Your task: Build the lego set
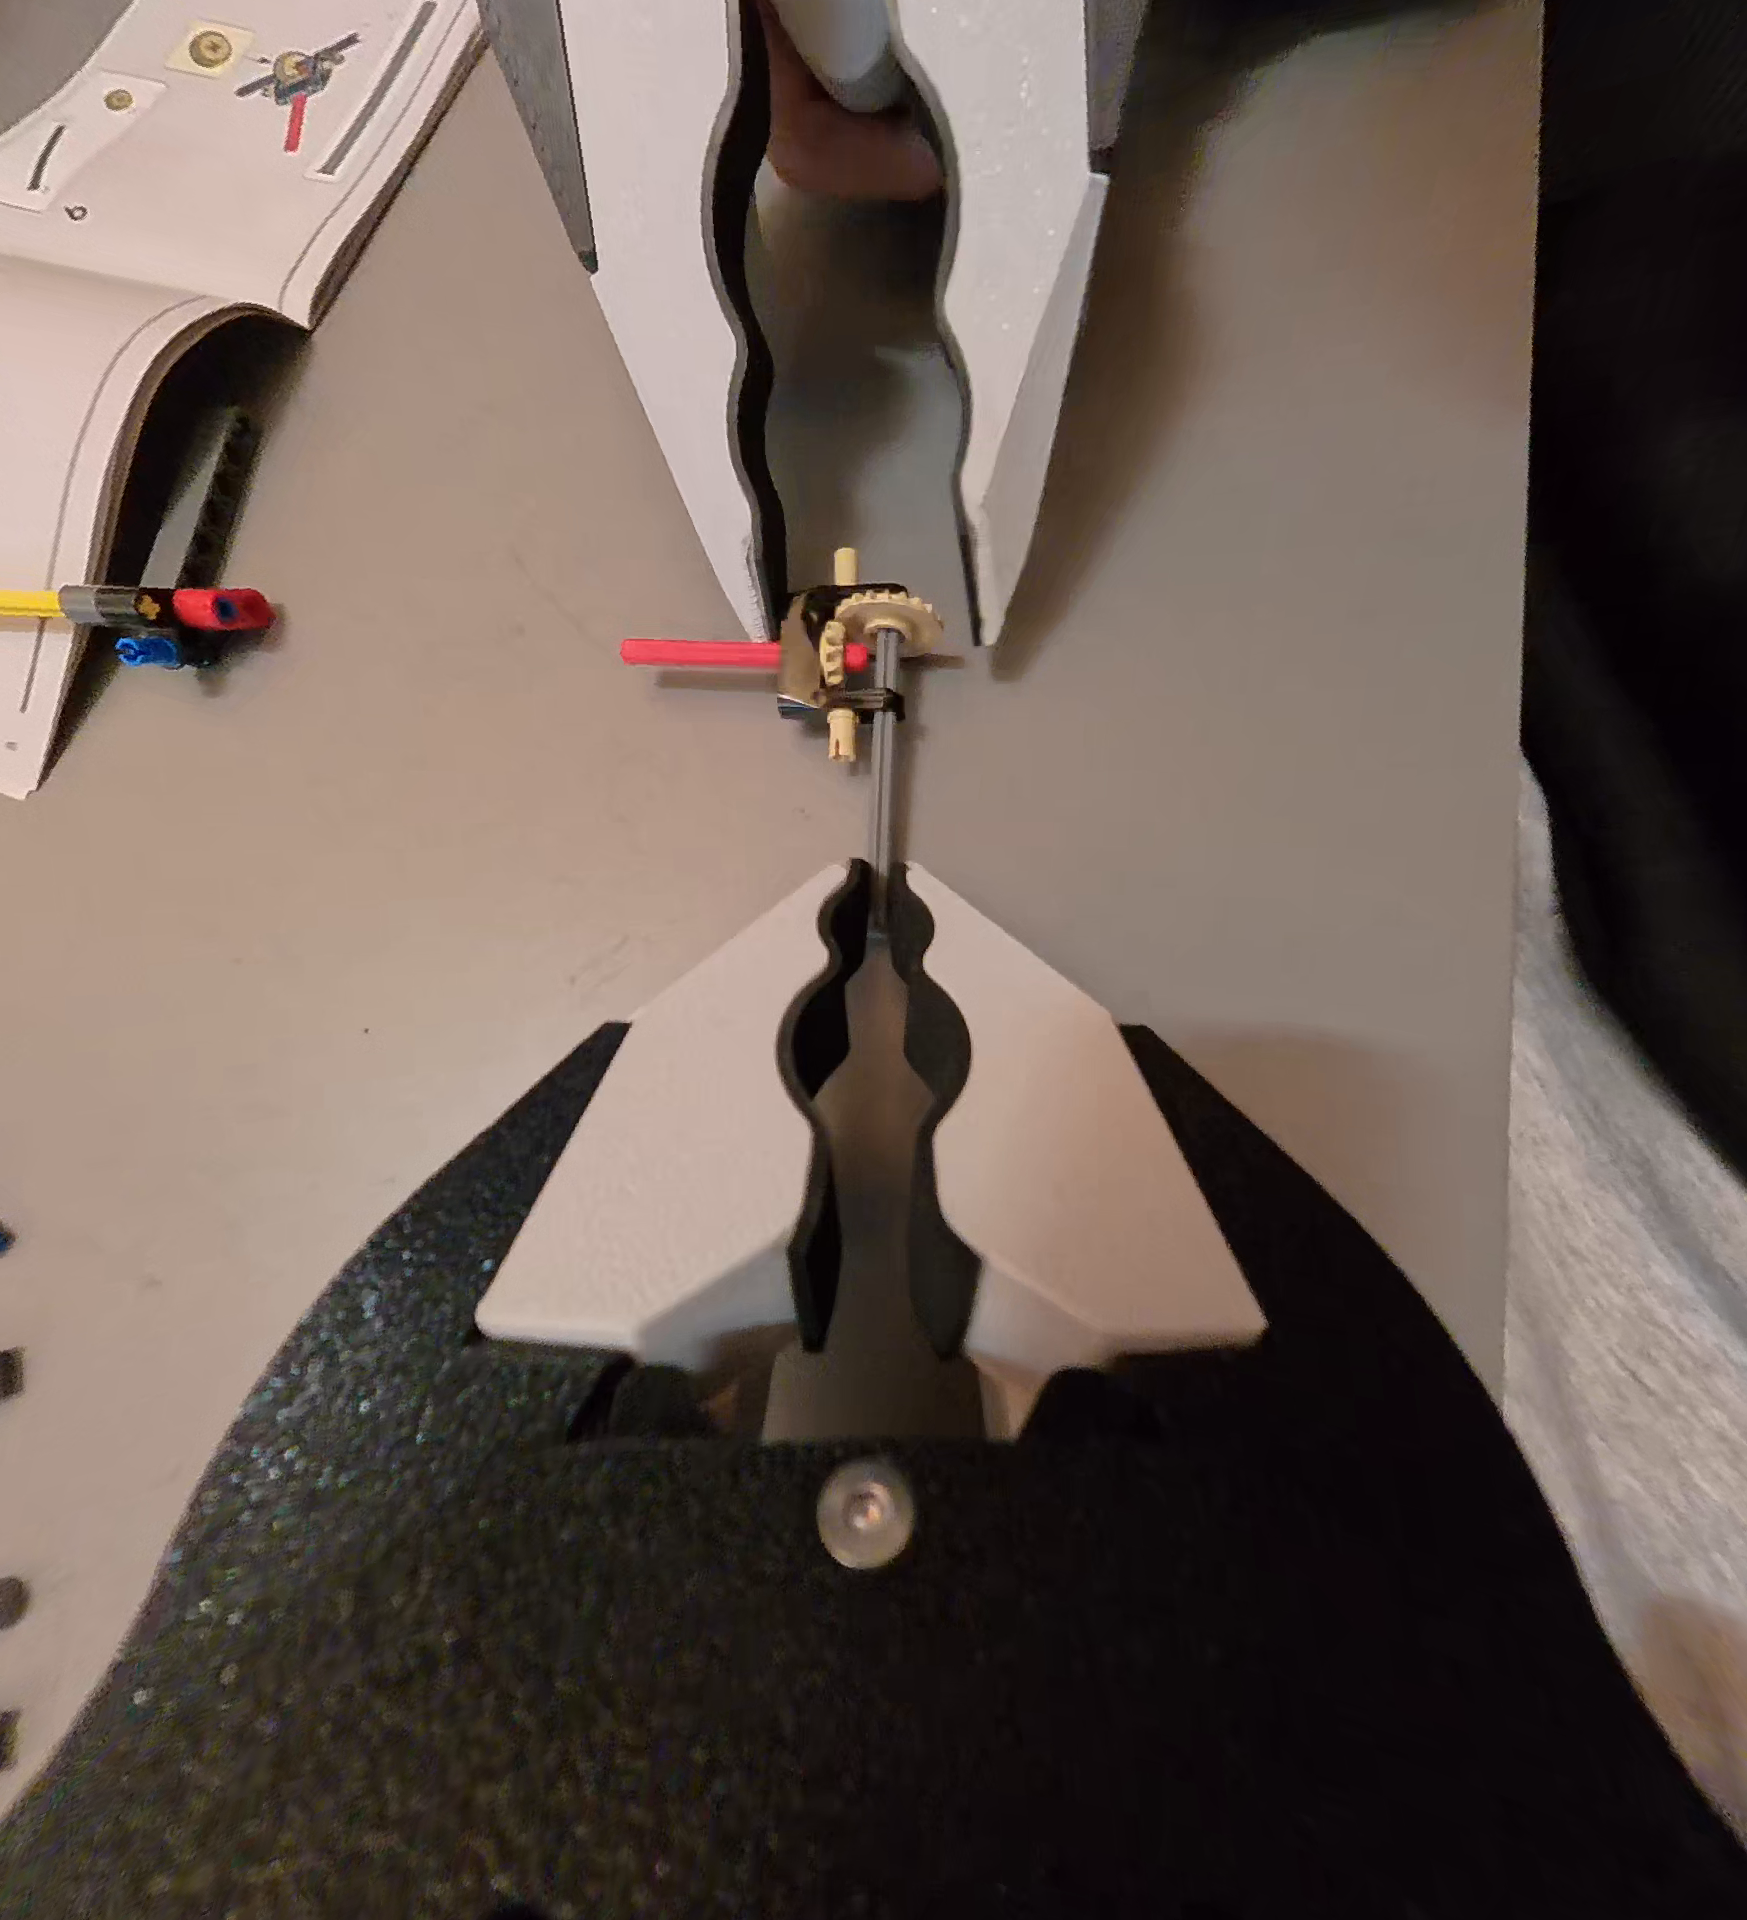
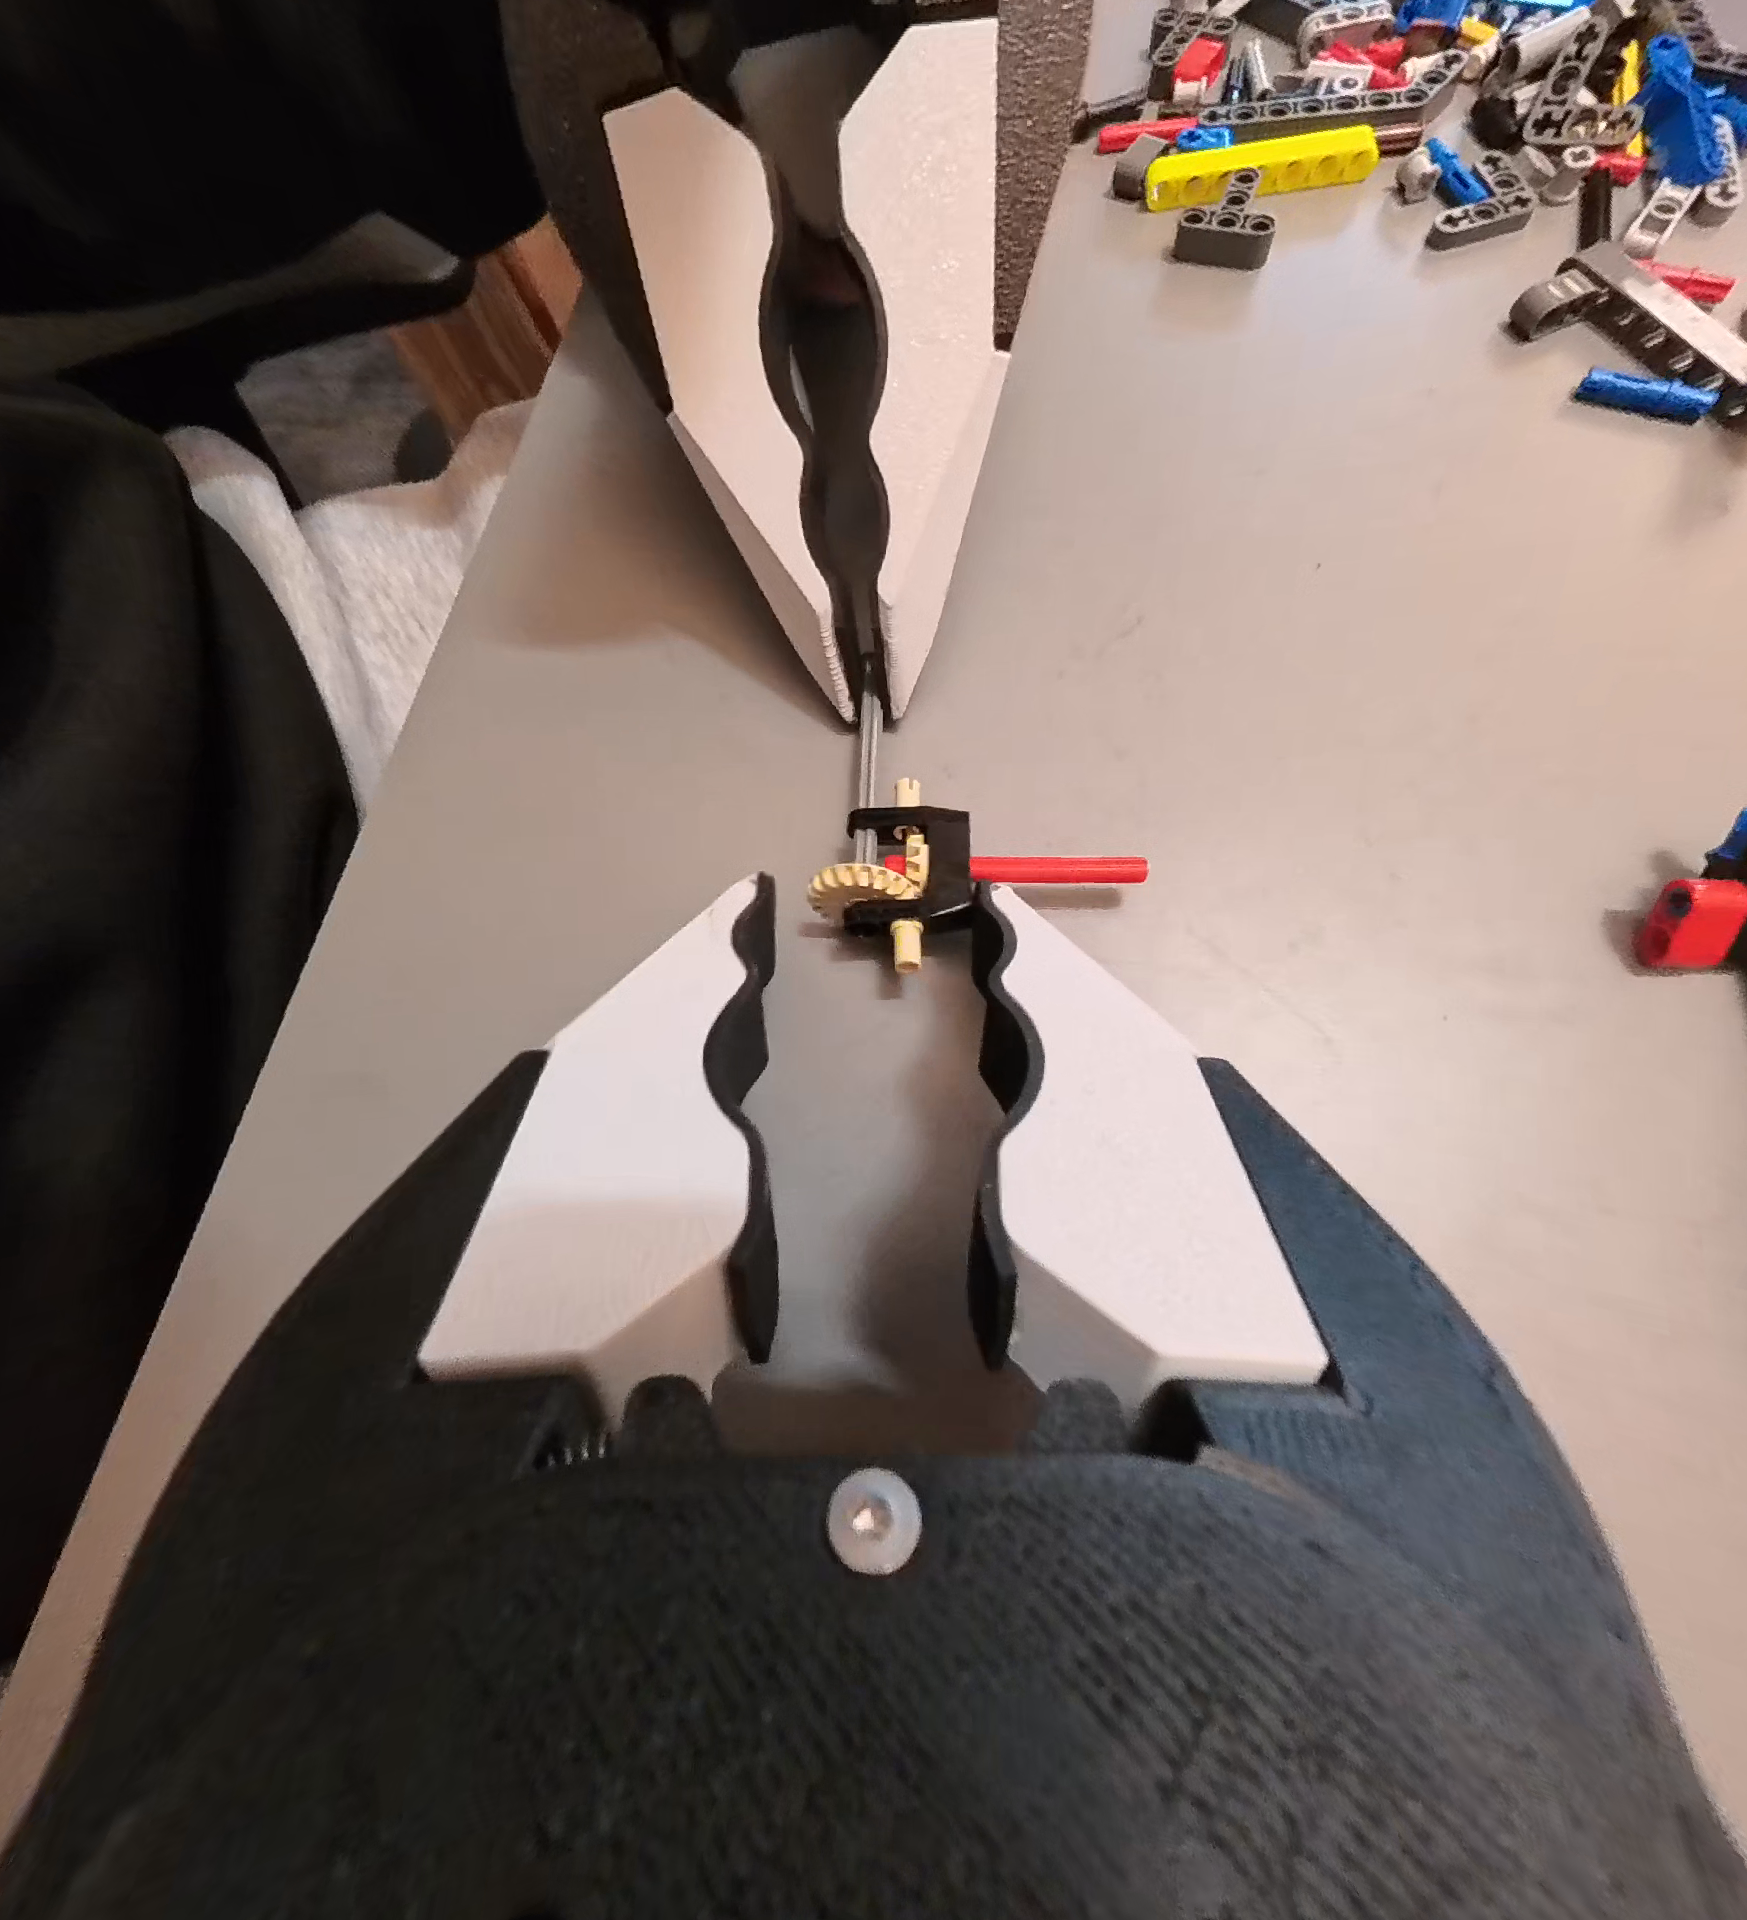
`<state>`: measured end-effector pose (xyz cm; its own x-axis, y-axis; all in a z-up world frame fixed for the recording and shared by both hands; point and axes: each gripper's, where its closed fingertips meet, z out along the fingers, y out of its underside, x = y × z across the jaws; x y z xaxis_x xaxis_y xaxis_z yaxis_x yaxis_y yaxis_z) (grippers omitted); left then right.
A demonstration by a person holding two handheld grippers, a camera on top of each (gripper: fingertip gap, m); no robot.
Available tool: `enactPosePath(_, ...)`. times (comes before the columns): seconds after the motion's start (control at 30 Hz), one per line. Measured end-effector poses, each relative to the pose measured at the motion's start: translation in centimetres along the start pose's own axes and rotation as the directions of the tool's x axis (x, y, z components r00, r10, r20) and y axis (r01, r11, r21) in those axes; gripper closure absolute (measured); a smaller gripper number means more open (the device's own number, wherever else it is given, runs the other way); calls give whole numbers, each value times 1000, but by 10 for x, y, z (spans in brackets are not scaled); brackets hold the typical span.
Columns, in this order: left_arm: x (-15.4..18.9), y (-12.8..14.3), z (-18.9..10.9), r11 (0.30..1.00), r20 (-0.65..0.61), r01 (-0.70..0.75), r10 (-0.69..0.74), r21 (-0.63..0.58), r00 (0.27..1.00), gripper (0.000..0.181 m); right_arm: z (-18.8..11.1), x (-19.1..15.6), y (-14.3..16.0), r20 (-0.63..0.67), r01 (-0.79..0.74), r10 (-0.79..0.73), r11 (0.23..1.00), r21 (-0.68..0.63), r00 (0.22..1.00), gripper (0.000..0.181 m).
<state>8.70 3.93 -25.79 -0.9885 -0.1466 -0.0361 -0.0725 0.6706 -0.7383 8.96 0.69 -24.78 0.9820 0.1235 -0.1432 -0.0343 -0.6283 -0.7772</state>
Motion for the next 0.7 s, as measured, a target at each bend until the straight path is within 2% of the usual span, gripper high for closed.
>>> enactPosePath(0.17,-1,0,0,1000,7,-9,9,0,1000,179,0,7,-7,-21,-94,95,995,42,995,152)
enactPosePath(0.27,-1,1,-1,1000,5,-13,13,-1,1000,179,5,7,-1,-72,-44,43,999,-11,996,146)
enactPosePath(0.33,-1,1,-1,1000,7,-21,21,-1,1000,179,6,10,-1,-112,-10,7,1000,-22,994,150)
enactPosePath(0.7,-2,2,-2,999,-24,-34,34,4,999,179,6,7,1,-81,36,-39,999,-37,996,151)
